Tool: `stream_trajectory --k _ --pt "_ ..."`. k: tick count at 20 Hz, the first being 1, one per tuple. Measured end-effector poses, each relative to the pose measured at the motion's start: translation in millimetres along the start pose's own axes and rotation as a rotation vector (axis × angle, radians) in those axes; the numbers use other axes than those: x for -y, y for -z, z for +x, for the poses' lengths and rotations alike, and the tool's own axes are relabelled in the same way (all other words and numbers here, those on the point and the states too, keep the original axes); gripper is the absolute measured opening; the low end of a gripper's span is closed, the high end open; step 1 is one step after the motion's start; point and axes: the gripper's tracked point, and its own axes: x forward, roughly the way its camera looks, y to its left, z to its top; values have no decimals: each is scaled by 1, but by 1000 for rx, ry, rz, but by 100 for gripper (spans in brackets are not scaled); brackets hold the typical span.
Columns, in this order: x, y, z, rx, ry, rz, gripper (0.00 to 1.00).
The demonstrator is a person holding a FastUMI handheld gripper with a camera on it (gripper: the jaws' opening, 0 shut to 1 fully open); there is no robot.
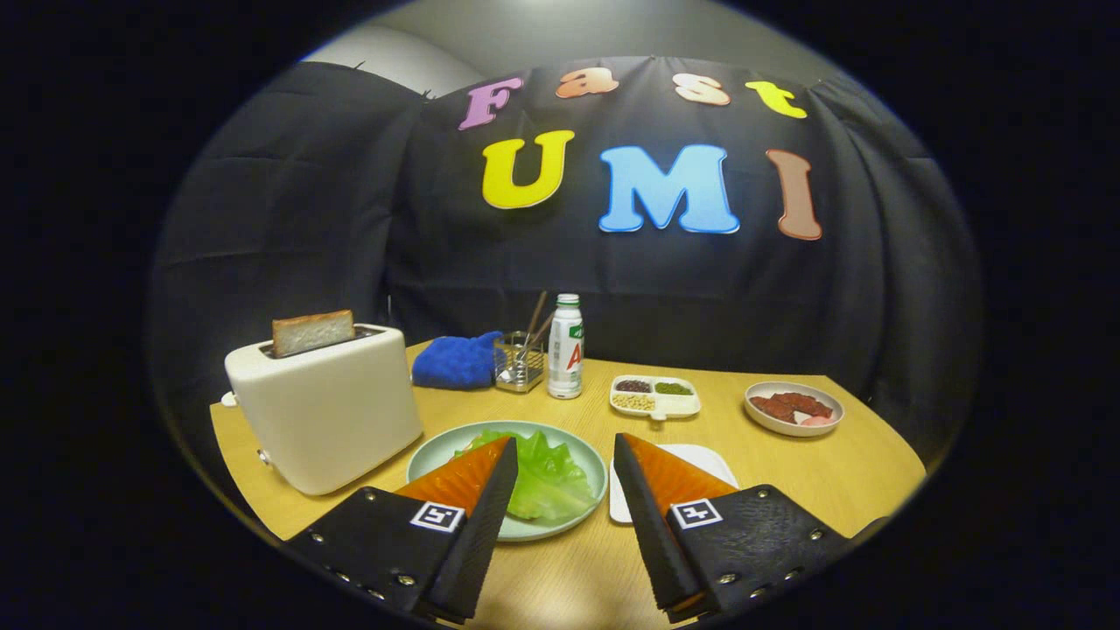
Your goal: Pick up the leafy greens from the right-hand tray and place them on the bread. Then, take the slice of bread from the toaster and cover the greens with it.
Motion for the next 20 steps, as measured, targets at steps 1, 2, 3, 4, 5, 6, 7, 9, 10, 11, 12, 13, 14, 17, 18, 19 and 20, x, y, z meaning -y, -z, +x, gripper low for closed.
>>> stream_trajectory --k 1,2,3,4,5,6,7,9,10,11,12,13,14,17,18,19,20 --pt "-6 -6 0 17 16 5 71" --pt "-18 -10 -1 25 8 20 71" --pt "-32 -12 -1 18 -15 38 71" --pt "-47 -16 -2 10 -45 55 71" --pt "-58 -19 -2 -1 -59 63 71" --pt "-65 -20 -2 -14 -57 61 71" --pt "-76 -24 -2 -17 -65 61 71" --pt "-104 -31 -1 -6 -99 64 71" --pt "-114 -34 -1 3 -105 64 71" --pt "-124 -38 -1 11 -110 65 71" --pt "-138 -41 0 18 -128 69 71" --pt "-152 -45 -1 24 -144 72 71" --pt "-165 -50 -3 29 -159 68 71" --pt "-200 -61 -3 45 -200 64 71" --pt "-211 -65 -3 53 -201 66 71" --pt "-221 -66 -1 56 -204 64 71" --pt "-232 -63 0 45 -209 52 71"
